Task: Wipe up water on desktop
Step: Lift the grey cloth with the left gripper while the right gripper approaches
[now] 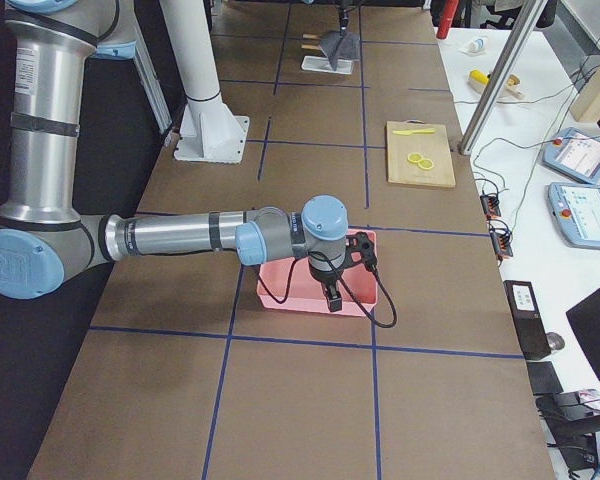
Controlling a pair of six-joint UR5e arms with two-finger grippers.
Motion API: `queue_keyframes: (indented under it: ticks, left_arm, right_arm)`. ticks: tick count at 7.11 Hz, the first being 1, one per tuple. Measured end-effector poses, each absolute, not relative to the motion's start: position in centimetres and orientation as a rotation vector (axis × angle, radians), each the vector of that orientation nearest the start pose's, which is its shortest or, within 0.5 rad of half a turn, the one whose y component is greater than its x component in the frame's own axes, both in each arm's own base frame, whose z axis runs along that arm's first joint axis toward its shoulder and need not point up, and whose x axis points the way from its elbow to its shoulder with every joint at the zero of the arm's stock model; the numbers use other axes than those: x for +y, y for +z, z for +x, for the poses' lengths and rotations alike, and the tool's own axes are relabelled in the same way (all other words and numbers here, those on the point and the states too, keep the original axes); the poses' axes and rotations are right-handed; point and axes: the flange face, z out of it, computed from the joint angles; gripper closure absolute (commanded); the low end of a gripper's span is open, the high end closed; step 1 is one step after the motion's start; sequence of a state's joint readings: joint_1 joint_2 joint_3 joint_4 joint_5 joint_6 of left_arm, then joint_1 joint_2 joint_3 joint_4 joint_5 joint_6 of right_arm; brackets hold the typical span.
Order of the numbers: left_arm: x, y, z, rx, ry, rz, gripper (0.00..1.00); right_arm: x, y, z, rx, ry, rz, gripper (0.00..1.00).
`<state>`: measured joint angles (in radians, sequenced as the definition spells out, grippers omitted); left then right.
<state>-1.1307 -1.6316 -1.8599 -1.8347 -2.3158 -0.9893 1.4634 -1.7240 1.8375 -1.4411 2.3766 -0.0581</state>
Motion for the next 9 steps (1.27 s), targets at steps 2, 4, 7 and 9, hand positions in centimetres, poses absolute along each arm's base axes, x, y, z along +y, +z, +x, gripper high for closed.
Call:
queue_keyframes:
  ticks: [2, 4, 7, 9]
  left_arm:
    - [-51.2, 40.2, 17.7, 0.986, -0.581, -0.156, 0.95]
    - [-52.0, 34.4, 21.8, 1.033, -0.77, -0.277, 0.94]
    - [-51.5, 25.4, 29.3, 1.083, -0.929, -0.373, 0.94]
    - [-50.2, 19.4, 34.1, 1.097, -1.009, -0.431, 0.94]
  right_arm:
    - [-44.4, 55.7, 0.9, -0.817, -0.311, 0.303, 0.01]
    - [-45.4, 53.2, -2.4, -0.826, -0.463, 0.437, 0.01]
    - [-48.6, 45.1, -12.9, -0.891, -0.707, 0.585, 0.01]
    - [-50.0, 37.3, -20.5, -0.971, -0.765, 0.63, 0.0]
